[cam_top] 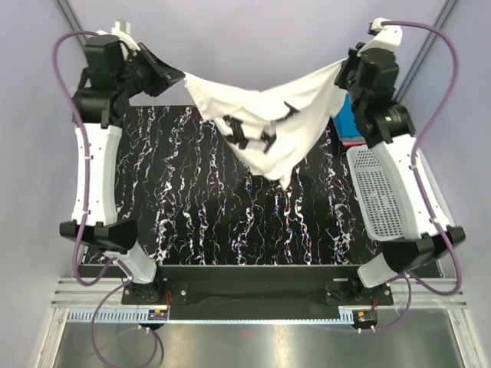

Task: Fold and stack the t-shirts
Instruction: Flatten the tshirt out

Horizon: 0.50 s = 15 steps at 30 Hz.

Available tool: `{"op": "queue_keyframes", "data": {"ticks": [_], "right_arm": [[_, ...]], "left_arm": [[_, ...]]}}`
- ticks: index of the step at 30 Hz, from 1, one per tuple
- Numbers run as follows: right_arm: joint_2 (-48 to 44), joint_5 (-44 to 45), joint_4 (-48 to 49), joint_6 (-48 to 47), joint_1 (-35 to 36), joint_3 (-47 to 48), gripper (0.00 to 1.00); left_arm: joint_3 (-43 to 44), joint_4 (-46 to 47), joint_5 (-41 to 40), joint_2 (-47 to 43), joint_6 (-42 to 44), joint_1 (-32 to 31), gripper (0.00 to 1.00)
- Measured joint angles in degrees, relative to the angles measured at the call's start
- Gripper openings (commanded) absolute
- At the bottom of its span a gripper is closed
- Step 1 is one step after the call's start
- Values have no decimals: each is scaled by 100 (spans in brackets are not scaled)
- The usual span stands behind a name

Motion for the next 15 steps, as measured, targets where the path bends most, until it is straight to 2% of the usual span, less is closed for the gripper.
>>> {"op": "queue_keyframes", "data": {"ticks": [2,4,8,10,14,15], "right_arm": [[-520,-313,319,-94,9,-293,0],[-1248,-592,568,-98,20,-887,0],[-2973,-1279,675,249,22,-2601,0],[-3659,-1626,525,621,22,-3445,1],[-4249,-1996,-387,1731,26,-5165,5],[-4247,-2103,-640,2022,24,-5552,10]], "left_arm": [[-323,173,76,-415,-4,109,0],[-1073,273,107,-1147,70,160,0],[-3585,791,210,-2920,293,153,0],[-4835,728,201,-3593,476,149,0],[-6701,627,55,-3847,859,151,0],[-7108,605,24,-3832,911,151,0]]}}
